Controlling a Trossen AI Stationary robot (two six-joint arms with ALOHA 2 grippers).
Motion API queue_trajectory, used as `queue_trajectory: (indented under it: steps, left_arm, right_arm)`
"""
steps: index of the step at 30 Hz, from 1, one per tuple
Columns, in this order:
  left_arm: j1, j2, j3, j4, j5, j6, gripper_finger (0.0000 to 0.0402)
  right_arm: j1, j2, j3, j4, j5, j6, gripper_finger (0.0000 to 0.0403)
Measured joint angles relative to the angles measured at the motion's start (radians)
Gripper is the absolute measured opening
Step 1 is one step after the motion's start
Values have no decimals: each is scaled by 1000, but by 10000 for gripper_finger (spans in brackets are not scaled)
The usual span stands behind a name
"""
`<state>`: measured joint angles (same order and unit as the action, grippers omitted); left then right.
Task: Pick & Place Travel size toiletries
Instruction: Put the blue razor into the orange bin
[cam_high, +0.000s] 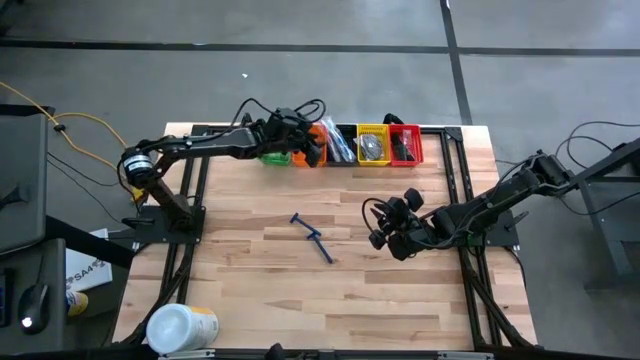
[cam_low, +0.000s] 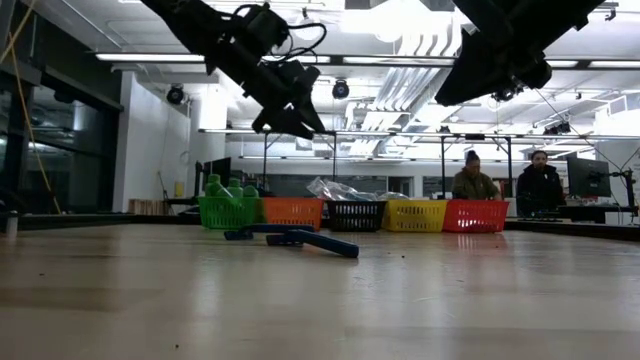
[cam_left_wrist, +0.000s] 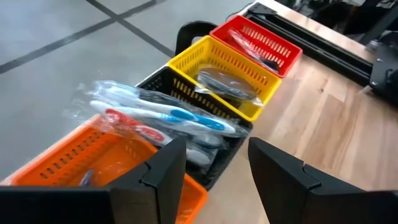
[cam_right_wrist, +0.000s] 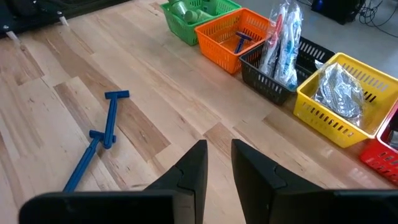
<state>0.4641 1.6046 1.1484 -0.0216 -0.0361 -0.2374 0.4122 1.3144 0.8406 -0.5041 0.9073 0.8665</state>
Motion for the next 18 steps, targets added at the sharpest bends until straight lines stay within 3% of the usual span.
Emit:
queue_trajectory:
  steps: [13, 18]
  left_arm:
    - [-47, -56, 2, -68, -7, 36, 174]
    - [-121, -116, -1, -160, -121, 83, 174]
  right_arm:
    - [-23, 0, 0, 130, -10, -90, 66]
    - [-66, 0, 0, 197, -62, -115, 66]
